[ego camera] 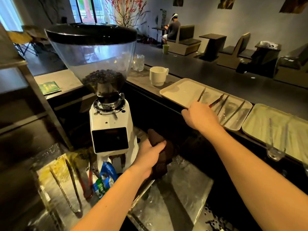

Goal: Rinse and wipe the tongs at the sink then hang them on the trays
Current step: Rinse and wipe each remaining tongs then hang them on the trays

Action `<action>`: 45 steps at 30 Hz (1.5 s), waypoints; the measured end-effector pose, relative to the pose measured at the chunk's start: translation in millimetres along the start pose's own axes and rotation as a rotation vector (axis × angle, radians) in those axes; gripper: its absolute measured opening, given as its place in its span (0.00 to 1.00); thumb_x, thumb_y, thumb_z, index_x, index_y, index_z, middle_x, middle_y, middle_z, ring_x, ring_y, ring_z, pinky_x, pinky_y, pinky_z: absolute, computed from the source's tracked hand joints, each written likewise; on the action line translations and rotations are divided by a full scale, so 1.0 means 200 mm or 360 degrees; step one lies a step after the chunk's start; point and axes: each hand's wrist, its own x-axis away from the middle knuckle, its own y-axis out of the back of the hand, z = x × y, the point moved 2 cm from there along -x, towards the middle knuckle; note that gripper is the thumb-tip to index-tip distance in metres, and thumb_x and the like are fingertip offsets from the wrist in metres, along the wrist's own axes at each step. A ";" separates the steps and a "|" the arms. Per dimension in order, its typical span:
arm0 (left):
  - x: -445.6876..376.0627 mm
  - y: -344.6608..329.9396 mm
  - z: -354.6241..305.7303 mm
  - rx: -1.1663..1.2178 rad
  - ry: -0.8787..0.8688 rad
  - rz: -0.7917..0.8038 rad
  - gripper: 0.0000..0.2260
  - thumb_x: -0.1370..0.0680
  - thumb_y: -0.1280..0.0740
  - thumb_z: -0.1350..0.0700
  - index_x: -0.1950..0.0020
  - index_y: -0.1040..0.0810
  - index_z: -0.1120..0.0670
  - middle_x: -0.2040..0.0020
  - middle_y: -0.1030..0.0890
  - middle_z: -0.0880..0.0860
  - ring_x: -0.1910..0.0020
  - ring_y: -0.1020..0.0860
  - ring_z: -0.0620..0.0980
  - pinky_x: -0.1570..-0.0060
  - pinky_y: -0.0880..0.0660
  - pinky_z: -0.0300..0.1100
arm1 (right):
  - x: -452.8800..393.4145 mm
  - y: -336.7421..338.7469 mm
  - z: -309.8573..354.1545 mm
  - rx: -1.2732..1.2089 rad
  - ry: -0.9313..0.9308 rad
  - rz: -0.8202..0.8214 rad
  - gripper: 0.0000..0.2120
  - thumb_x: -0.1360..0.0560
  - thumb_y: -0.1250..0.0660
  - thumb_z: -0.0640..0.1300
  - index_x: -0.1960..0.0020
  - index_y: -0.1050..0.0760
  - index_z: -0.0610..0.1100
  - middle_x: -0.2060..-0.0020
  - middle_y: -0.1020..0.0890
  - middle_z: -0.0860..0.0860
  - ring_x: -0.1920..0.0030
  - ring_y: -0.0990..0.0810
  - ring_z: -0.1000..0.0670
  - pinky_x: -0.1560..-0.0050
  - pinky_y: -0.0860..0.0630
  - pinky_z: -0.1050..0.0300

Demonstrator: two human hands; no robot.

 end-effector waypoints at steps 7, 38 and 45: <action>0.21 0.31 0.08 -0.0036 0.0071 -0.0048 0.05 0.22 0.30 0.56 0.46 0.18 0.53 0.50 0.13 0.54 0.52 0.14 0.51 0.53 0.18 0.44 | 0.46 -0.28 0.22 -0.0637 0.0289 0.0464 0.09 0.27 0.36 0.52 0.61 0.26 0.47 0.63 0.19 0.46 0.59 0.20 0.43 0.65 0.30 0.54; 0.95 2.17 0.57 0.0235 0.0468 -0.1224 0.09 0.22 0.30 0.59 0.43 0.23 0.57 0.46 0.17 0.59 0.48 0.17 0.57 0.47 0.20 0.50 | 1.16 -1.94 1.62 0.0186 0.0487 0.0925 0.19 0.22 0.38 0.48 0.33 0.29 0.44 0.32 0.35 0.41 0.32 0.33 0.40 0.38 0.29 0.45; 1.16 2.41 0.48 0.0393 0.0282 -0.1178 0.09 0.23 0.29 0.53 0.46 0.19 0.56 0.49 0.16 0.61 0.49 0.16 0.62 0.44 0.22 0.59 | 1.27 -1.65 1.77 -0.0456 0.0732 0.0957 0.16 0.22 0.35 0.49 0.44 0.25 0.37 0.48 0.22 0.38 0.52 0.20 0.37 0.53 0.27 0.52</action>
